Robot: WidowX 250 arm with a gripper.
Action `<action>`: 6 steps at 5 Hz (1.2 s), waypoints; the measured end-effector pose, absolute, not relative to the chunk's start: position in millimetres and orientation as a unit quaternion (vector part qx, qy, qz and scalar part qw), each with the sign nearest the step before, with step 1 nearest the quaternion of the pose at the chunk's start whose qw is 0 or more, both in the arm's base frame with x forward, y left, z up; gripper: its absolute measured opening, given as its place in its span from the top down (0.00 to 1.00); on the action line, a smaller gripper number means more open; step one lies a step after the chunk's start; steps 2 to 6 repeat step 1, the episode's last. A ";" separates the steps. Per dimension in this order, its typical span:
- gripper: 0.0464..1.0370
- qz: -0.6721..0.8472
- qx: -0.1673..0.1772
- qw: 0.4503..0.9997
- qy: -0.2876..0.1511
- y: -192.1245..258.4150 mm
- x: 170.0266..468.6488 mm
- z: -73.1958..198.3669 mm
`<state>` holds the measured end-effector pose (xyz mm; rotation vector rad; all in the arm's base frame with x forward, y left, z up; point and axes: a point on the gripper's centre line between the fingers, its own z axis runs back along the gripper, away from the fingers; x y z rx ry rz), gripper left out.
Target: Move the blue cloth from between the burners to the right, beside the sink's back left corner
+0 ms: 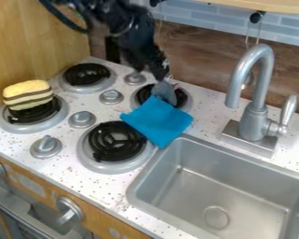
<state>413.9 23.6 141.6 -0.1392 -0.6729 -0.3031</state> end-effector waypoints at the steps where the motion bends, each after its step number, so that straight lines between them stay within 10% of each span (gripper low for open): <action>1: 0.04 -0.128 -0.066 0.927 -0.348 30.6 391.1 147.0; 6: 0.04 -0.128 -0.066 0.927 -0.348 30.6 391.1 147.0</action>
